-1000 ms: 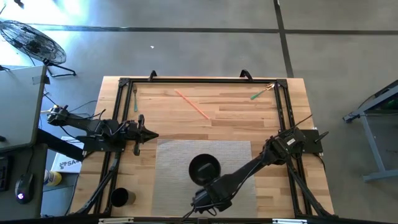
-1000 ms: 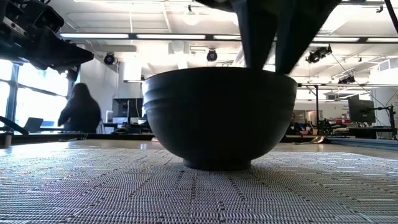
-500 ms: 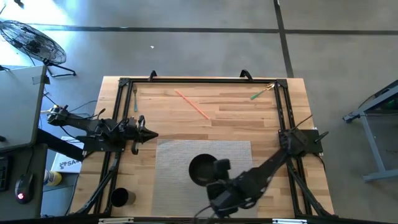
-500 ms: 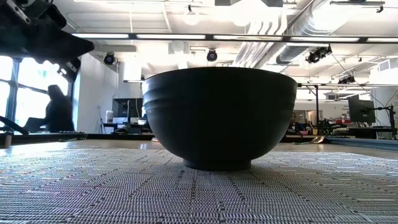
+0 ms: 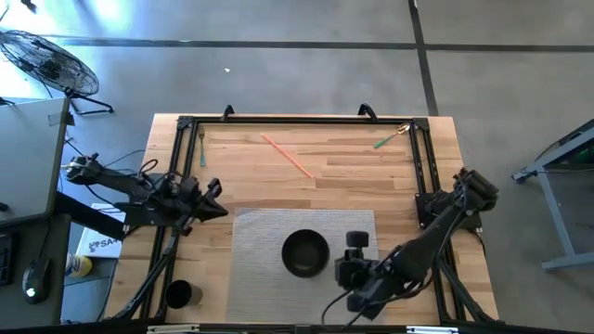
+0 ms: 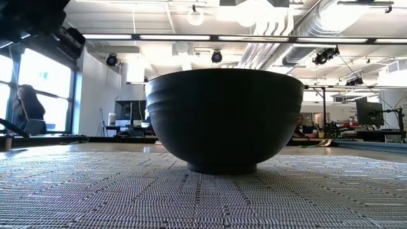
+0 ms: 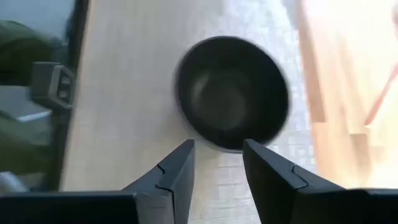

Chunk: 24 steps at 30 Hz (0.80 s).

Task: Pick & Place Utensil
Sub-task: Put the black cup on the table mat

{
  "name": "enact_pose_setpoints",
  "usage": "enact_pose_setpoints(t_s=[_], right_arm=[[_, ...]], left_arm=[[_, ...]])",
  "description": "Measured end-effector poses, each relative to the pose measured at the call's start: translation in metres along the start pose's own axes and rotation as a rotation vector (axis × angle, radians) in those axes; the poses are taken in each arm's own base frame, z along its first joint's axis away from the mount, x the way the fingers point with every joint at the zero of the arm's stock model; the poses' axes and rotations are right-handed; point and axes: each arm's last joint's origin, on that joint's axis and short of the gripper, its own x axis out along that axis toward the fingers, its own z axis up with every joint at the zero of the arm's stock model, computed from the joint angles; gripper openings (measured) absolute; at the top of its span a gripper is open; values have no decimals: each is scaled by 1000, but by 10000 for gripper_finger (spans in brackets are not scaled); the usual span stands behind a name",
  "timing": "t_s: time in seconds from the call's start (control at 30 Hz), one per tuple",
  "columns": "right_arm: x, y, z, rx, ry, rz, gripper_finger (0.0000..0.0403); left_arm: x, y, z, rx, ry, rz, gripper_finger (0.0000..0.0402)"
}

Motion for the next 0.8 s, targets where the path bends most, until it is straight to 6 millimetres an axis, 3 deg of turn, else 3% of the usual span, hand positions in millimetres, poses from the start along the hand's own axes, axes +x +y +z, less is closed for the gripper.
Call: enact_pose_setpoints(t_s=[0.17,0.4,0.63,0.8], right_arm=[[-7,-17,-11,42,-77,-2,137],[-20,-36,-23,111,-168,-29,167],[-22,-59,-28,192,-186,-68,209],[-17,-76,-28,217,-209,-155,236]], left_arm=[[20,-9,7,-5,81,-54,47],[54,-39,16,26,330,-243,167],[73,-70,34,-32,766,-48,274],[79,-97,45,-154,1039,36,301]])
